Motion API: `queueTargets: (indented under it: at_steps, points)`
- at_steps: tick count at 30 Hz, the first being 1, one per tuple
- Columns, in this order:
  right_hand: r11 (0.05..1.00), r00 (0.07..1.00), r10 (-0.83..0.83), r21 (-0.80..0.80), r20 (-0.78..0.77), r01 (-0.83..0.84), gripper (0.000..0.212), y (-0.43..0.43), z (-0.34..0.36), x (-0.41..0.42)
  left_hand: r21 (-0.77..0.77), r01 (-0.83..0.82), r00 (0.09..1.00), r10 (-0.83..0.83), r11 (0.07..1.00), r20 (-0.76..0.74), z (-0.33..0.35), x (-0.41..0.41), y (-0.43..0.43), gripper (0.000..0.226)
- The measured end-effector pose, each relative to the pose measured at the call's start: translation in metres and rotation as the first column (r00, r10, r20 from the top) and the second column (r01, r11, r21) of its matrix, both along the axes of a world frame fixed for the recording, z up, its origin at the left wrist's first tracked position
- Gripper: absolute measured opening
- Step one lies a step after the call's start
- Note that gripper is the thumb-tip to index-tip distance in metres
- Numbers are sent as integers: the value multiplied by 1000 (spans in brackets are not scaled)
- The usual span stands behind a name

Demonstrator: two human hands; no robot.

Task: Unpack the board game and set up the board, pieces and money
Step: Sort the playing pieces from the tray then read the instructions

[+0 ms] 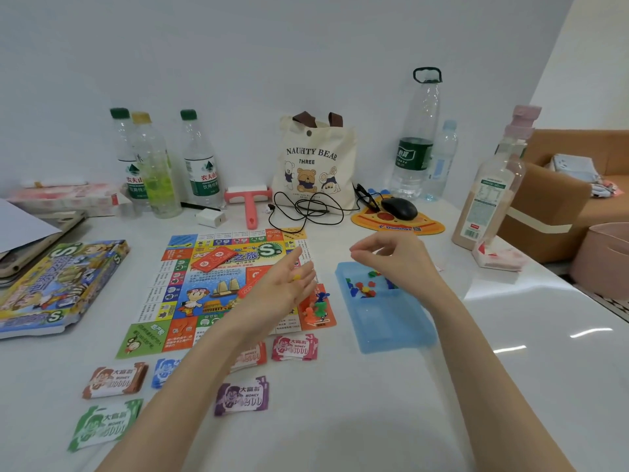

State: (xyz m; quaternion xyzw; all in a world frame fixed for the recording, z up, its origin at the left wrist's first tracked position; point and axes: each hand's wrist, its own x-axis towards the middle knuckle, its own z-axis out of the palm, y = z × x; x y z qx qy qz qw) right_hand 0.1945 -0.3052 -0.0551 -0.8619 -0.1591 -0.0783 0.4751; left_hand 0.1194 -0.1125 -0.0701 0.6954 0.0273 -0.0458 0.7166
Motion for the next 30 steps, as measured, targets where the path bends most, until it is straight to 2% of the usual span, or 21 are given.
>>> queueTargets:
  at_steps: [3,7,9,10,14,18,21,23,25,27,30]
  points:
    - [998,999,-37,-46,8,38,5,-7,0,2,196,16,999,-23,981,35,0,-1,2,60]
    - [995,997,-69,-81,-40,66,7,-8,-11,6,375,-8,995,-32,927,99,-3,6,4,51]
    - [994,996,-68,-90,-52,64,6,-6,-15,7,540,14,997,-54,842,58,-7,8,11,51]
    - [994,996,-69,-93,-56,63,5,-5,-17,8,640,-6,996,-52,769,71,-11,9,17,53]
    - [992,995,-66,-110,-72,58,6,-1,-25,10,825,102,991,-129,556,-35,-16,11,34,69]
    - [991,994,-72,-121,-79,63,6,0,-30,12,870,157,979,-191,467,-74,-23,15,43,67]
    - [990,995,-75,-122,-72,66,6,0,-30,13,846,200,970,-223,494,-99,-28,14,48,67]
    - [988,994,-86,-135,-61,77,7,0,-31,13,843,127,978,-209,522,-18,-26,13,51,59]
    - [985,994,-97,-147,-48,89,8,0,-32,13,856,-41,985,-121,516,121,-24,12,59,47]
    - [982,994,-103,-160,-36,96,9,0,-32,14,877,-185,974,-35,444,223,-22,10,72,34]
    - [973,994,-108,-208,-26,101,7,0,-33,14,910,-206,971,-38,359,235,-23,5,88,21]
